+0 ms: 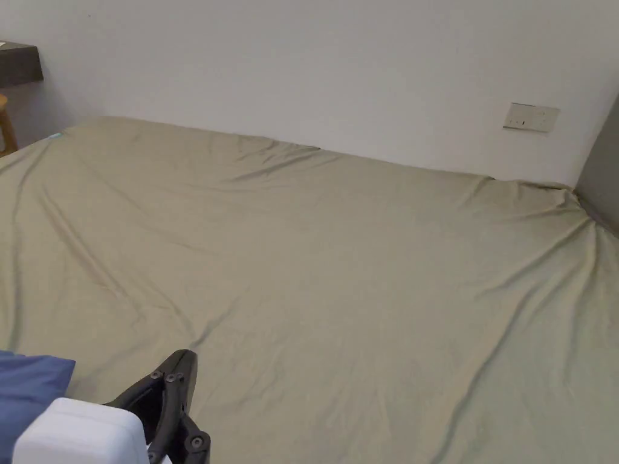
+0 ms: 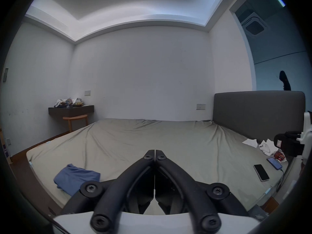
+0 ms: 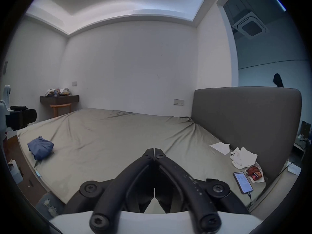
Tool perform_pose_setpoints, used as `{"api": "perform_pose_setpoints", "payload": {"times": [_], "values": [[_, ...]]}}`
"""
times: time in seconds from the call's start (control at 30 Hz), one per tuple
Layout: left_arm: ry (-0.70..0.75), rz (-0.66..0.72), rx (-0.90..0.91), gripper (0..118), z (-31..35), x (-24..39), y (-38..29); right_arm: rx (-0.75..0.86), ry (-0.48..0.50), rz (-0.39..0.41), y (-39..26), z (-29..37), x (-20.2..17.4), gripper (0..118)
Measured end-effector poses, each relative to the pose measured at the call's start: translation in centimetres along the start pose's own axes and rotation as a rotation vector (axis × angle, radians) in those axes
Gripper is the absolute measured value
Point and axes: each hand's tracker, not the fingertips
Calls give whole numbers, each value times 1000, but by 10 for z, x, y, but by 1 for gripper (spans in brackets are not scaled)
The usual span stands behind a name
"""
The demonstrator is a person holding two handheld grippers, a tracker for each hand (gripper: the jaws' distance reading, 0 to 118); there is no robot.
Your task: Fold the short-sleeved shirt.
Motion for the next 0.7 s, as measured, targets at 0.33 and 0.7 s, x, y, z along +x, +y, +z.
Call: {"api": "perform_pose_setpoints", "payload": {"times": [0.33, 0.7], "values": [[-4, -10, -2, 14, -8, 5, 6, 22, -39, -74, -4, -1, 16, 1], [-60, 200, -159, 114, -12, 1, 14, -27, -2, -77, -5, -10, 17, 1]]}}
